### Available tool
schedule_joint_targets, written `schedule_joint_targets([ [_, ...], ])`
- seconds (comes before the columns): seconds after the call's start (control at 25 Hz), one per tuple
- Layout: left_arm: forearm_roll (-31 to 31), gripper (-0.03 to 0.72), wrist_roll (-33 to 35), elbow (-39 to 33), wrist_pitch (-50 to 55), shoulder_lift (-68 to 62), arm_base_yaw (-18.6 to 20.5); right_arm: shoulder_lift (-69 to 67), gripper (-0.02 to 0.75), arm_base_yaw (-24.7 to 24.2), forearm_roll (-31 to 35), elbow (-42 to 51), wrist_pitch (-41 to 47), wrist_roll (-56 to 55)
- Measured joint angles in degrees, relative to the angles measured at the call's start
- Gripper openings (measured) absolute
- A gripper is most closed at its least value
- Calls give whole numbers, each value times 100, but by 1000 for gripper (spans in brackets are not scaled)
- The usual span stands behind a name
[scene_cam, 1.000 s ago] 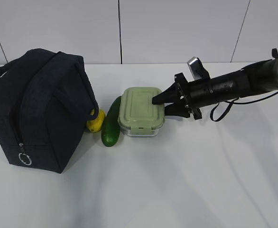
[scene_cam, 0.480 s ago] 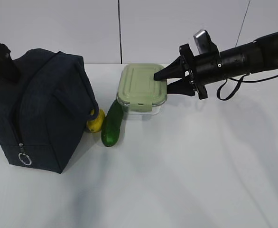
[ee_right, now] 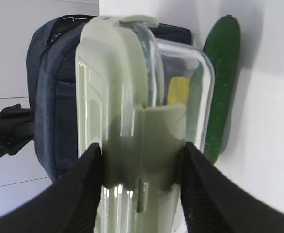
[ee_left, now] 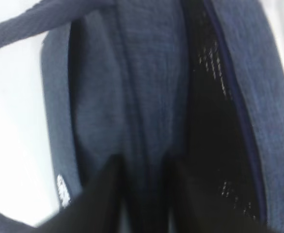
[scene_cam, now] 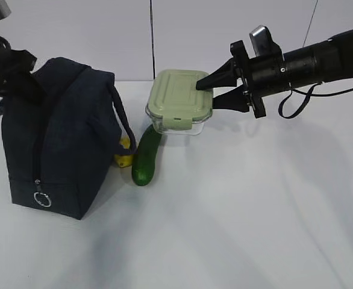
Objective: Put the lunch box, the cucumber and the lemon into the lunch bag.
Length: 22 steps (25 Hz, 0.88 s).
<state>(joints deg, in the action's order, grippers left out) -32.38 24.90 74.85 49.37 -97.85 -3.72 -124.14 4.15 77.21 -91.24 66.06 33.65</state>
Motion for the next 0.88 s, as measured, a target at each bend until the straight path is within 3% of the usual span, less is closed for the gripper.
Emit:
schedule_joint_targets([
  [0.08,-96,46,52,0,-66,0,0,36,351,0,-14,-68,14,-101],
  [0.16,-171,10,76,0,-106,0,0,49,351,21,-35,-220,14,-248],
  [0.48,-664,1,98,0,-93,-3,0,59,351,373,-57,-996,121,-970],
  [0.88,-711,1,98,0,43,-3,-86,59,351,749,-90,-1347,135,-1656],
])
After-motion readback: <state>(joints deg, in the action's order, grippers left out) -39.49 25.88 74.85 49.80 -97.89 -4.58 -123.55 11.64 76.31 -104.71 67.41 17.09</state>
